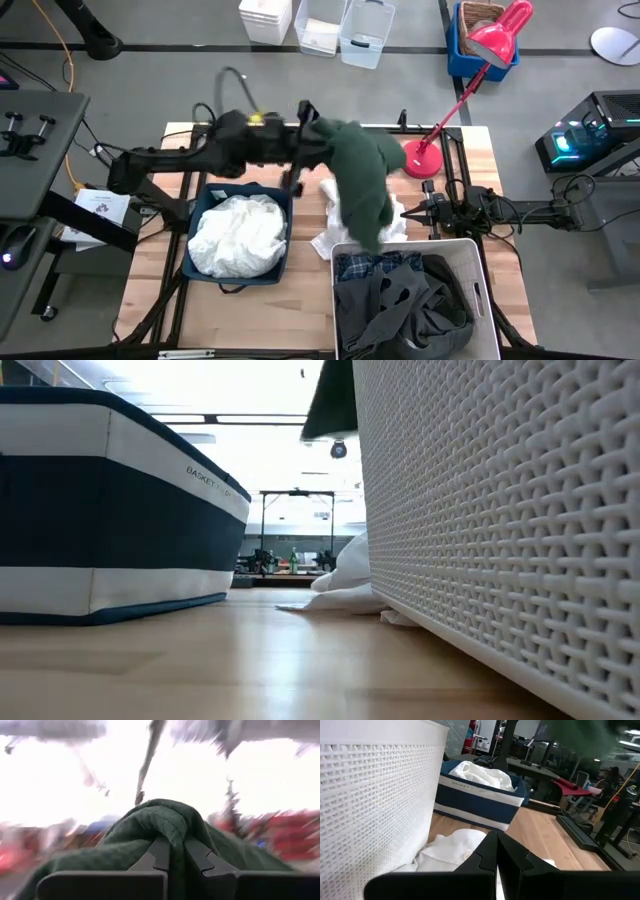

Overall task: Sort clothes
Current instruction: Put the green shirt into the white laundry bin, then put the white polo into the blue laundry bin

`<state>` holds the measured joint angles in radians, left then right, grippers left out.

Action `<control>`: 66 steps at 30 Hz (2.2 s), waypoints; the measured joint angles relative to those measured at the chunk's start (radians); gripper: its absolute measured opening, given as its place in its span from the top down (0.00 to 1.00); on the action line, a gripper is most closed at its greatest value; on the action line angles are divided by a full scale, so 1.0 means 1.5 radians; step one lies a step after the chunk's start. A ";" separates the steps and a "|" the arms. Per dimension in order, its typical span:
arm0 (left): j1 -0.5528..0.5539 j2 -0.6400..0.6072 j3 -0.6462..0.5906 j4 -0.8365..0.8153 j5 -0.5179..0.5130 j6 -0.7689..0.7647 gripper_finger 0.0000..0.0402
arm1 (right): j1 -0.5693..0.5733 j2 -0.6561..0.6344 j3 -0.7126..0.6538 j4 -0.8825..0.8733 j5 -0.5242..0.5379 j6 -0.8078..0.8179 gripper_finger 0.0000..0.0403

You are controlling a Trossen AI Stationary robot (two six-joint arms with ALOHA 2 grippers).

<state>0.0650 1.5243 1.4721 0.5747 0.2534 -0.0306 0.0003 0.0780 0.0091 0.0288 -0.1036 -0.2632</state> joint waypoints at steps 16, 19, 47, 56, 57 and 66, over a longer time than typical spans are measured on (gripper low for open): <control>-0.201 0.246 0.264 0.091 0.061 -0.090 0.99 | 0.000 0.000 0.000 0.000 0.000 0.000 1.00; -0.203 0.296 0.264 0.073 0.034 -0.151 0.99 | 0.000 0.000 0.000 0.000 0.000 0.000 1.00; -0.259 0.403 0.264 -0.541 -0.122 -0.100 0.59 | 0.000 0.000 0.000 0.000 0.000 0.000 1.00; -0.253 0.286 0.264 -0.524 -0.116 -0.042 0.35 | 0.000 0.001 0.000 0.000 -0.001 0.000 1.00; -0.249 0.266 0.264 -0.526 -0.115 -0.035 0.34 | 0.000 0.000 0.000 0.000 0.000 0.000 1.00; -0.128 0.144 0.226 -0.651 -0.121 -0.007 0.32 | 0.000 0.000 0.000 0.000 0.000 0.000 1.00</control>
<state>-0.1265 1.7406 1.8105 -0.4016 0.0719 -0.0407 0.0002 0.0784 0.0090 0.0288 -0.1040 -0.2630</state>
